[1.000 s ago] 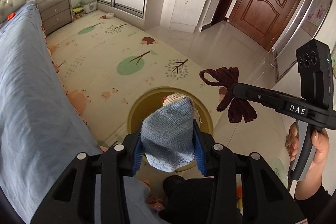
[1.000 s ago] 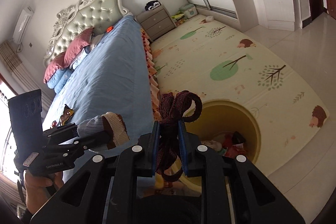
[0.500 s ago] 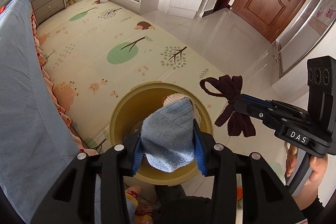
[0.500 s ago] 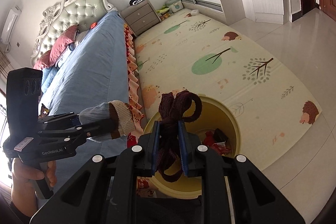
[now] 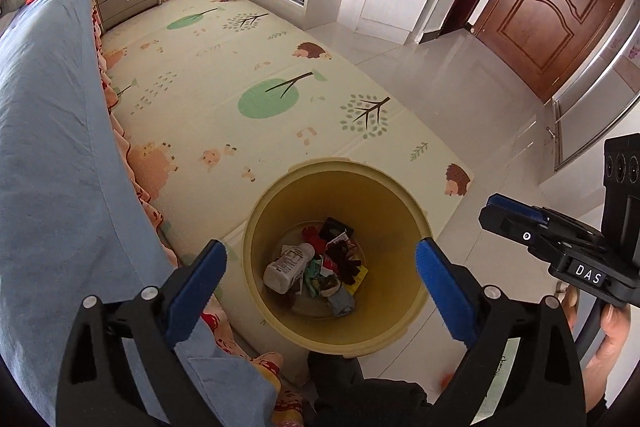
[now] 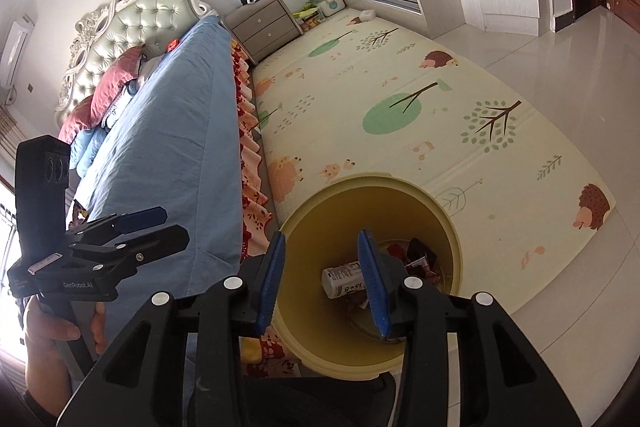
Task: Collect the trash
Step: 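Move both open tools back from the bin toward the bed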
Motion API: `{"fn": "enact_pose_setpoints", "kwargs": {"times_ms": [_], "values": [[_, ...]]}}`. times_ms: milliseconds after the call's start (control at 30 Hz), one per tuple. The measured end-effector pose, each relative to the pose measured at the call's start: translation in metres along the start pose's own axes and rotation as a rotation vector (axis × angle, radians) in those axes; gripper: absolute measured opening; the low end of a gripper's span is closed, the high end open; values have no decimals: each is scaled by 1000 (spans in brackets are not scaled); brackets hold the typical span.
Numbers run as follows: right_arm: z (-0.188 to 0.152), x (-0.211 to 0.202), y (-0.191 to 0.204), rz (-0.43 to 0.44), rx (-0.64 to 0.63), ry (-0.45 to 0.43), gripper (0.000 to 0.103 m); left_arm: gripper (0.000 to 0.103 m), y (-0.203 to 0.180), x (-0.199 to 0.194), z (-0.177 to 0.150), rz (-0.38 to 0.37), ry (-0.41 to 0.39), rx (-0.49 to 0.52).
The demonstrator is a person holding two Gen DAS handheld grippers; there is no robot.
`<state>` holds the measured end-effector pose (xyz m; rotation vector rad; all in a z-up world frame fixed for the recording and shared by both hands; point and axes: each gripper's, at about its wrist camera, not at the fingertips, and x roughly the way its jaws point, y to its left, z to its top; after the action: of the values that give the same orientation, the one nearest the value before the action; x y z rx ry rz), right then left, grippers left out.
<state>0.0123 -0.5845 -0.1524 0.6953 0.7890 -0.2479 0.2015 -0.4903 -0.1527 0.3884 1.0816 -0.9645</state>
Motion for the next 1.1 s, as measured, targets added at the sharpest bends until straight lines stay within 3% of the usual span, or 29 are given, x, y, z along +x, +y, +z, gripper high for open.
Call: {"fn": "enact_pose_setpoints", "kwargs": {"times_ms": [300,567,833,1100], "values": [[4,-22,28,2,-43,-38,38,95,1,-34,-11,9,-67,24],[6,-26,92,51,-148,-41,38,95,35,-86,-36,59,-135,-1],[-2,-9,186,145,-277,-15,38,95,105,-151,-82,166,-212,-92],[-22,23,292,251,-406,38,38,95,201,-219,-141,292,-279,-241]]}}
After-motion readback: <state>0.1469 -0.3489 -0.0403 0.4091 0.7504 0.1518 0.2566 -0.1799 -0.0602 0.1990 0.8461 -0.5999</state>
